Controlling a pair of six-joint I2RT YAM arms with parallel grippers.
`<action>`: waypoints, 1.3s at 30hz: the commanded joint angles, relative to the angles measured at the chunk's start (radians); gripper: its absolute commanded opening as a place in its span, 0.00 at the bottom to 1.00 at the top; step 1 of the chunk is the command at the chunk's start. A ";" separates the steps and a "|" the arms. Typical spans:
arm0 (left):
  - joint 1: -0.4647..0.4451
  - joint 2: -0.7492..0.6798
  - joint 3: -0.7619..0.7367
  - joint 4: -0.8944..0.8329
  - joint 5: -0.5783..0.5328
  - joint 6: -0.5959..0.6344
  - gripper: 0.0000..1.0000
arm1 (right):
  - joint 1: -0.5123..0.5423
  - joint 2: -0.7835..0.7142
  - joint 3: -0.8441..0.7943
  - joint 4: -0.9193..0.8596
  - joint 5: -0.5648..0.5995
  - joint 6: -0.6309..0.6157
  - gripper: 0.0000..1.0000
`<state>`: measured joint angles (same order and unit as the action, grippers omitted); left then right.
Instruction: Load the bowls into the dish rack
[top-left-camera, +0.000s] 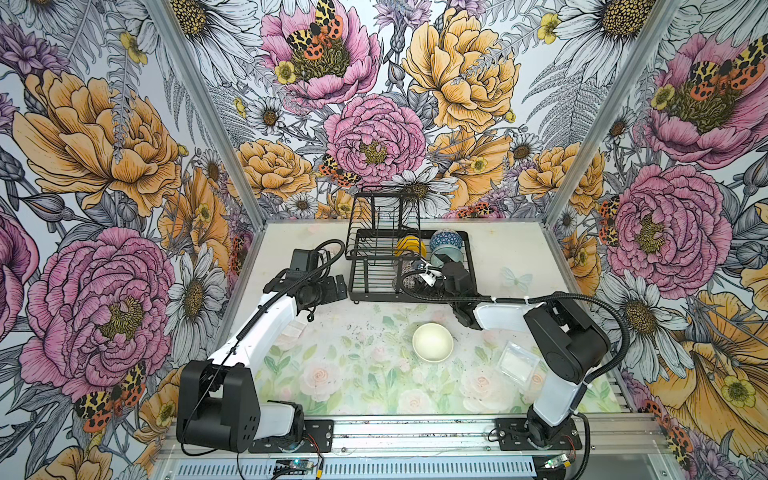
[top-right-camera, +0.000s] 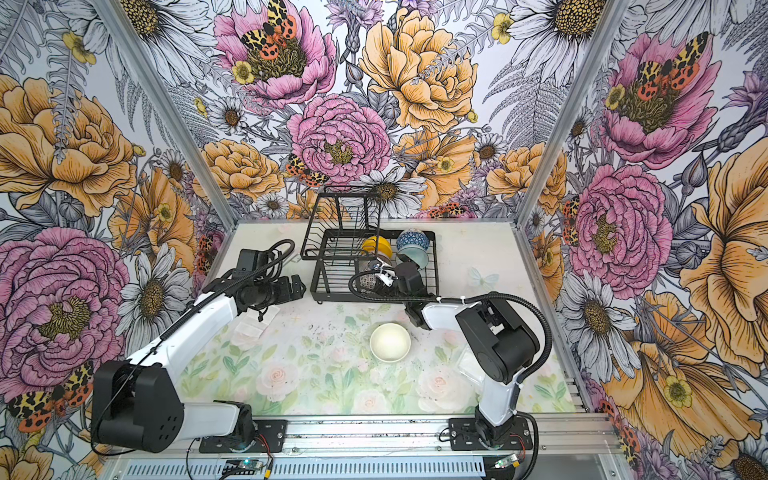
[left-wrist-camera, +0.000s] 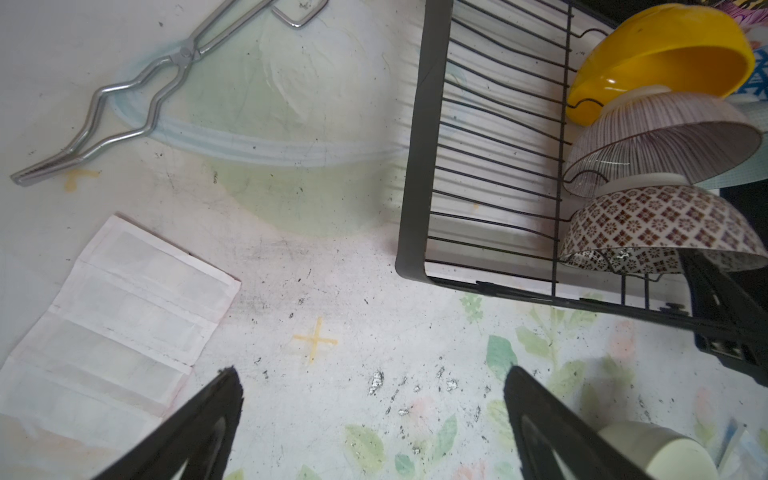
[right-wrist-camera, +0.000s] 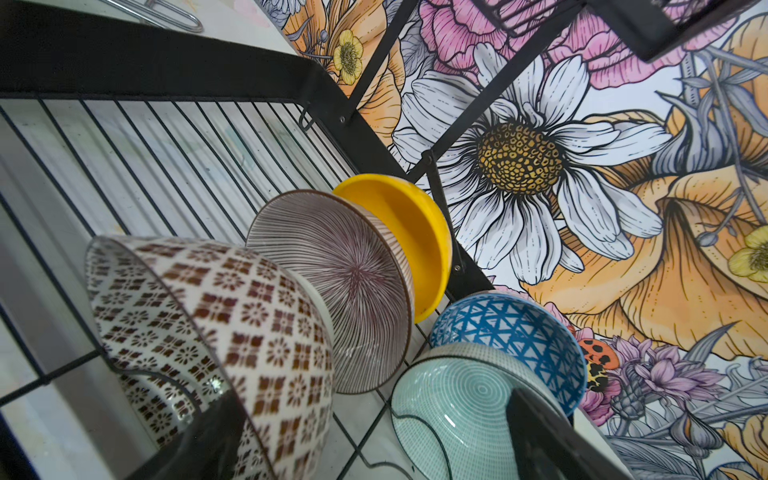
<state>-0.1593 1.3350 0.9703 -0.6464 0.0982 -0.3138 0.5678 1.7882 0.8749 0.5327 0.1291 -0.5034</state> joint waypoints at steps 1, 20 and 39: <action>-0.005 -0.028 0.001 0.021 0.005 0.007 0.99 | 0.001 -0.030 0.007 -0.015 -0.022 0.025 1.00; -0.006 -0.014 0.019 0.019 0.007 0.009 0.99 | 0.001 -0.016 0.038 -0.080 0.094 -0.159 1.00; -0.009 -0.016 0.014 0.019 0.002 0.008 0.99 | 0.003 -0.115 -0.021 -0.134 0.039 -0.208 0.99</action>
<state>-0.1596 1.3220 0.9707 -0.6464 0.0982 -0.3138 0.5697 1.7203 0.8677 0.4149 0.1856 -0.7269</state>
